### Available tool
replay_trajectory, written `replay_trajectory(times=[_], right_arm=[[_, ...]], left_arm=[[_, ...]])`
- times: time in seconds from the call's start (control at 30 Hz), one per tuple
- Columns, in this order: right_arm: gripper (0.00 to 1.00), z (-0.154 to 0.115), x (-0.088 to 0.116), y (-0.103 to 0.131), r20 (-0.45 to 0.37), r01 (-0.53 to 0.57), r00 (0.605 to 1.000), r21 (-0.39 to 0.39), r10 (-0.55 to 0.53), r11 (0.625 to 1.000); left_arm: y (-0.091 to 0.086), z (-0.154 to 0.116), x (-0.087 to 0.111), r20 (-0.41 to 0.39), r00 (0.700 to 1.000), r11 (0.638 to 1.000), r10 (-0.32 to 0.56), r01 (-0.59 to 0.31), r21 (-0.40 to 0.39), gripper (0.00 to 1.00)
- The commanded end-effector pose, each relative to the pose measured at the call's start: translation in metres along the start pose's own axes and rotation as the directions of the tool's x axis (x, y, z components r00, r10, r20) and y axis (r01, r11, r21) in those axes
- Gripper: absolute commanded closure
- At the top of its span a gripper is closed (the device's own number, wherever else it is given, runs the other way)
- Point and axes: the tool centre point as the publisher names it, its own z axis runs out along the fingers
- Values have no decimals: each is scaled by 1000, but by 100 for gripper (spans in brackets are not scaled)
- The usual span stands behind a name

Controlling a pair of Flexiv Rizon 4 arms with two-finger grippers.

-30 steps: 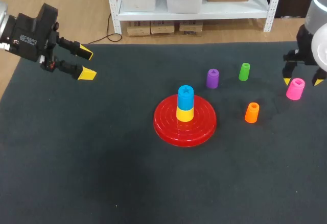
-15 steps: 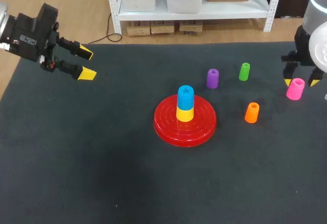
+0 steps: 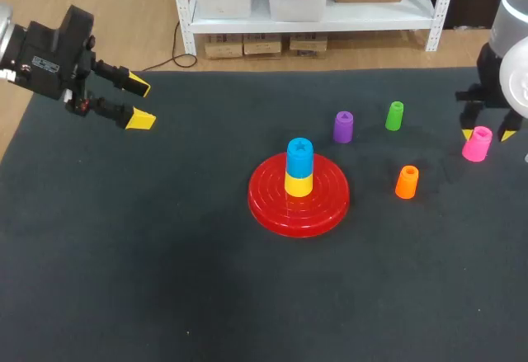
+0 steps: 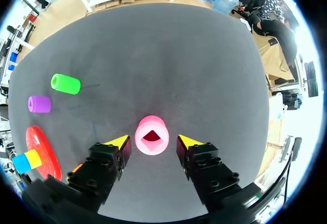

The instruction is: Pick up and stack the cylinders on the red base in this order: pink,purple,orange,green

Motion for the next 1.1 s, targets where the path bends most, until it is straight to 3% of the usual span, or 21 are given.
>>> replay_trajectory(times=[0.03,0.4,0.47,0.57,0.77,0.9,1.1], right_arm=[[44,2,-1,-1,1,-4,1000,-5,4,1000],[56,4,-1,3,1,-11,1000,-27,11,1000],[66,4,-1,3,6,-9,1000,-27,9,1000],[100,-1,0,1,17,-18,1000,-18,18,1000],[100,-36,-3,-1,71,-12,997,-35,15,999],[100,-72,3,6,106,77,992,-55,-71,996],[100,-100,21,23,119,204,974,-76,-194,976]], left_arm=[[0,0,1,4,1000,1000,2,-2,-2,0],[0,0,1,4,1000,1000,2,-2,-2,0],[0,0,1,4,1000,1000,2,-2,-2,0],[0,0,1,4,1000,1000,2,-2,-2,0],[0,0,1,4,1000,1000,2,-2,-2,0],[0,0,1,4,1000,1000,2,-2,-2,0],[0,0,1,4,1000,1000,2,-2,-2,0]])
